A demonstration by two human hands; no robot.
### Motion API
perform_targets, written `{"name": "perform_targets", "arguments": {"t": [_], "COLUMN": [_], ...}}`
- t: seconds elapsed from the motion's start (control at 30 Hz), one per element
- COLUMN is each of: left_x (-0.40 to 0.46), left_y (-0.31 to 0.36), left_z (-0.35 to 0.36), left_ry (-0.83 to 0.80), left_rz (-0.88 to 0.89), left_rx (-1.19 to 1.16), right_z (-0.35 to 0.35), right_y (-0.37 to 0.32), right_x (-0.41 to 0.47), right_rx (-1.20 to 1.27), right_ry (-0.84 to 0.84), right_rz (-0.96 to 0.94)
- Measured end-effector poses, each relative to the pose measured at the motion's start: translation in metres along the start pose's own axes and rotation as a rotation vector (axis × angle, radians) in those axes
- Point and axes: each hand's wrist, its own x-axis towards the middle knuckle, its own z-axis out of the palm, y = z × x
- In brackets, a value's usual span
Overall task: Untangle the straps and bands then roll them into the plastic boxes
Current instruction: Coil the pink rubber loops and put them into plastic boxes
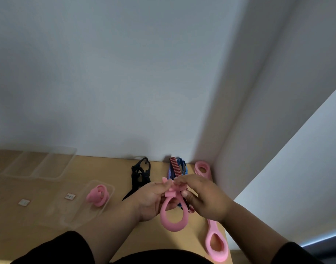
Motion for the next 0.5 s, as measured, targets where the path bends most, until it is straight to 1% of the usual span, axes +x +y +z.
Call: {"name": "perform_targets", "arguments": {"t": [0.03, 0.07, 0.13, 0.23, 0.3, 0.33, 0.4, 0.5], "left_x": [0.000, 0.000, 0.000, 0.002, 0.003, 0.002, -0.003, -0.011], "left_y": [0.000, 0.001, 0.005, 0.009, 0.009, 0.009, 0.006, 0.001], "left_z": [-0.001, -0.002, -0.001, -0.002, -0.004, -0.005, -0.005, -0.006], "left_ry": [0.003, 0.010, 0.043, 0.058, 0.105, 0.092, 0.047, 0.035], "left_rz": [0.009, 0.019, 0.038, 0.063, 0.070, 0.074, 0.080, 0.068], "left_rx": [-0.020, -0.045, -0.115, -0.202, -0.196, -0.173, -0.085, 0.003], "right_z": [0.000, 0.000, 0.006, 0.016, 0.021, 0.022, 0.022, 0.018], "right_y": [-0.001, -0.001, -0.001, -0.001, 0.001, 0.001, 0.001, 0.000], "right_x": [-0.001, -0.003, -0.008, -0.013, -0.015, -0.015, -0.015, -0.017], "right_rx": [0.040, 0.059, 0.001, -0.238, -0.301, -0.300, -0.227, -0.011], "right_ry": [-0.018, -0.030, -0.009, 0.143, 0.243, 0.258, 0.245, 0.273], "right_rz": [0.026, 0.014, -0.089, -0.217, -0.249, -0.255, -0.202, 0.098]}}
